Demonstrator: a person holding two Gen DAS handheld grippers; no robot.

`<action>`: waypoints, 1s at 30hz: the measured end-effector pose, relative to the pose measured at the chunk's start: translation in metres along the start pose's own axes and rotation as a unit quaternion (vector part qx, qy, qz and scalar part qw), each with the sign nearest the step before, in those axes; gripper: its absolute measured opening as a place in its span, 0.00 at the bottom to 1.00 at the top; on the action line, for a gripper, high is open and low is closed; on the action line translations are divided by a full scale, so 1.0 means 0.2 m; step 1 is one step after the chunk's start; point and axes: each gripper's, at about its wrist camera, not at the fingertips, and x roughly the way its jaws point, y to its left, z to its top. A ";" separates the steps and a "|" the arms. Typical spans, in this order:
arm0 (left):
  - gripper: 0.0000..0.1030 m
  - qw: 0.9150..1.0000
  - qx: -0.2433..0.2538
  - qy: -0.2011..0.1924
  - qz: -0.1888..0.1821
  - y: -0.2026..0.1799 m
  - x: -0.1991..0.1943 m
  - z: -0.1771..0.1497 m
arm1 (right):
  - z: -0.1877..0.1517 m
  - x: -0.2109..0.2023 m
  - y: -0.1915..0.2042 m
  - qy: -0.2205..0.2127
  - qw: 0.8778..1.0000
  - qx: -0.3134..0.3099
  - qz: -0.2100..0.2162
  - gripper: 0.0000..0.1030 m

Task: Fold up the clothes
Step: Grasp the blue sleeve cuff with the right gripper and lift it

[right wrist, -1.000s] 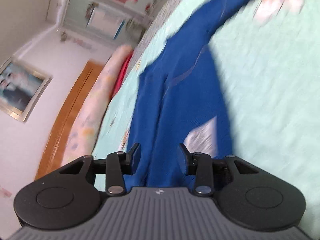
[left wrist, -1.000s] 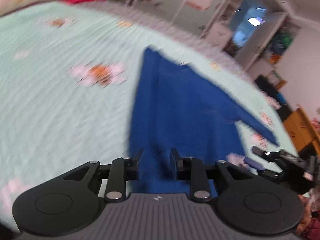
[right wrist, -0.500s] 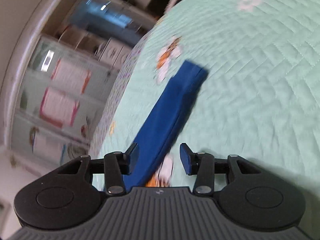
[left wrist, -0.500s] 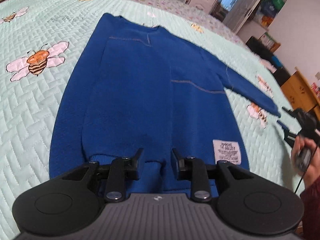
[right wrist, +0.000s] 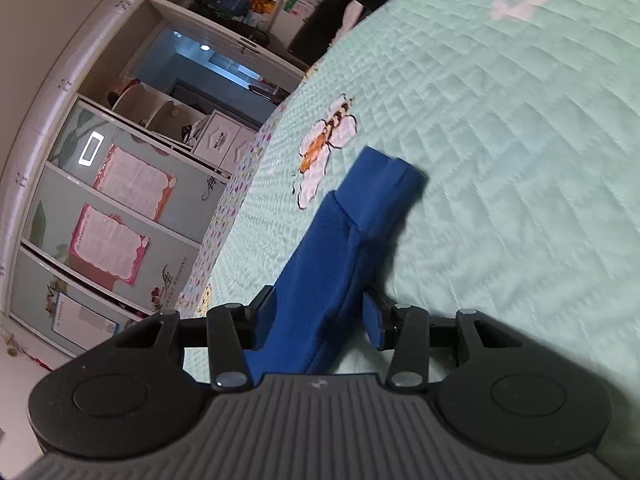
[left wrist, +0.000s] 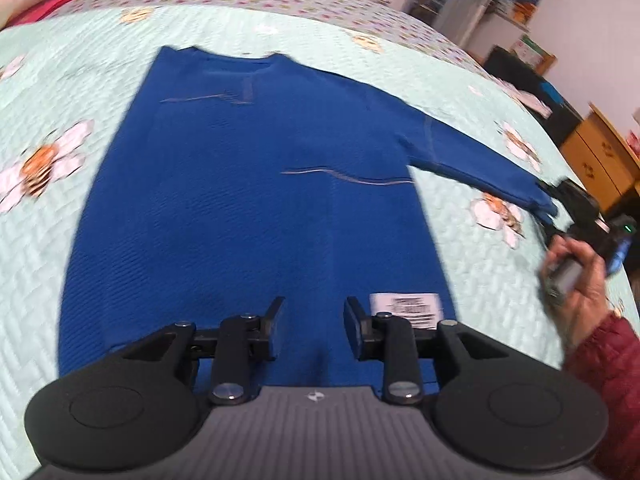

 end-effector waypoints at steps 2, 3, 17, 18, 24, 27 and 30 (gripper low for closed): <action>0.44 1.000 0.019 0.002 0.006 -0.08 0.02 0.05 | -0.03 0.02 0.00 -0.016 0.999 -0.032 0.011 0.45; 0.47 0.999 0.029 0.003 0.013 -0.12 0.04 0.08 | -0.05 0.02 0.00 -0.024 0.999 -0.044 0.015 0.46; 0.59 0.975 0.200 0.005 0.093 -0.79 0.42 0.52 | 0.03 0.10 -0.05 -0.029 0.996 -0.019 0.081 0.45; 0.59 0.974 0.206 0.010 0.098 -0.82 0.45 0.53 | 0.04 0.10 -0.05 -0.028 0.996 -0.017 0.082 0.42; 0.59 0.957 0.258 0.014 0.130 -0.99 0.54 0.55 | 0.06 0.09 -0.05 -0.025 0.996 -0.020 0.084 0.34; 0.59 0.951 0.273 0.016 0.141 -1.04 0.56 0.56 | 0.06 0.09 -0.05 -0.025 0.996 -0.025 0.086 0.25; 0.59 0.945 0.290 0.017 0.150 -1.09 0.59 0.57 | 0.06 0.07 -0.02 -0.029 0.995 -0.047 0.088 0.15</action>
